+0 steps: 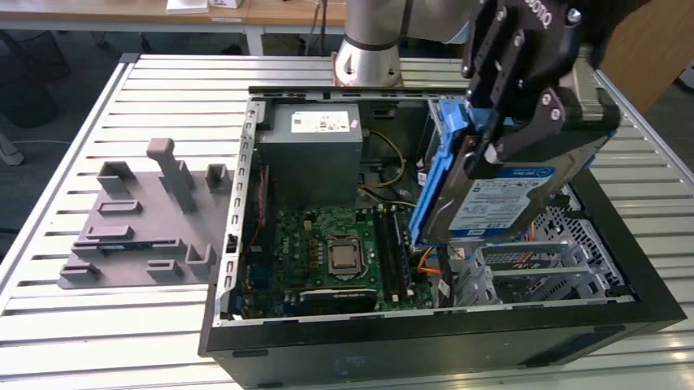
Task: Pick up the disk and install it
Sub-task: 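Insert the disk into the insertion slot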
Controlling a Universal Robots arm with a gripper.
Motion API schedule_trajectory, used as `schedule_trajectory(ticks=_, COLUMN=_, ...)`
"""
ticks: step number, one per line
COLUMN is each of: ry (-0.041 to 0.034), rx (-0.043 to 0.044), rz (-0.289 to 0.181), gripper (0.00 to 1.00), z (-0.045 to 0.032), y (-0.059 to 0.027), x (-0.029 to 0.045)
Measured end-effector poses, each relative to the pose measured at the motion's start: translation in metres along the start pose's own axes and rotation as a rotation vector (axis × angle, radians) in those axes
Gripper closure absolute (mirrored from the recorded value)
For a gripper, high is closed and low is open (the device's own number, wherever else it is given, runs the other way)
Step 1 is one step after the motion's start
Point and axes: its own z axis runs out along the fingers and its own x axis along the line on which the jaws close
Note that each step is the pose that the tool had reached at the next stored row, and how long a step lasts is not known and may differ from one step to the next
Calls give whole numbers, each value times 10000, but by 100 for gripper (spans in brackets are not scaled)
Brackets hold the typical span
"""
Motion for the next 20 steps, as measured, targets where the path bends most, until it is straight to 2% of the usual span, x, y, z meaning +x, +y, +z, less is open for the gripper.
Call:
schedule_trajectory(ticks=10, ry=-1, rx=0, rz=1, gripper=64, z=27, y=-451, x=1)
schedule_trajectory(ticks=13, ry=-2, rx=0, rz=-1, gripper=64, z=47, y=-508, x=10)
schedule_trajectory(ticks=17, ry=-3, rx=1, rz=0, gripper=64, z=90, y=-540, x=71)
schedule_trajectory(ticks=20, ry=-3, rx=1, rz=1, gripper=64, z=105, y=-631, x=76)
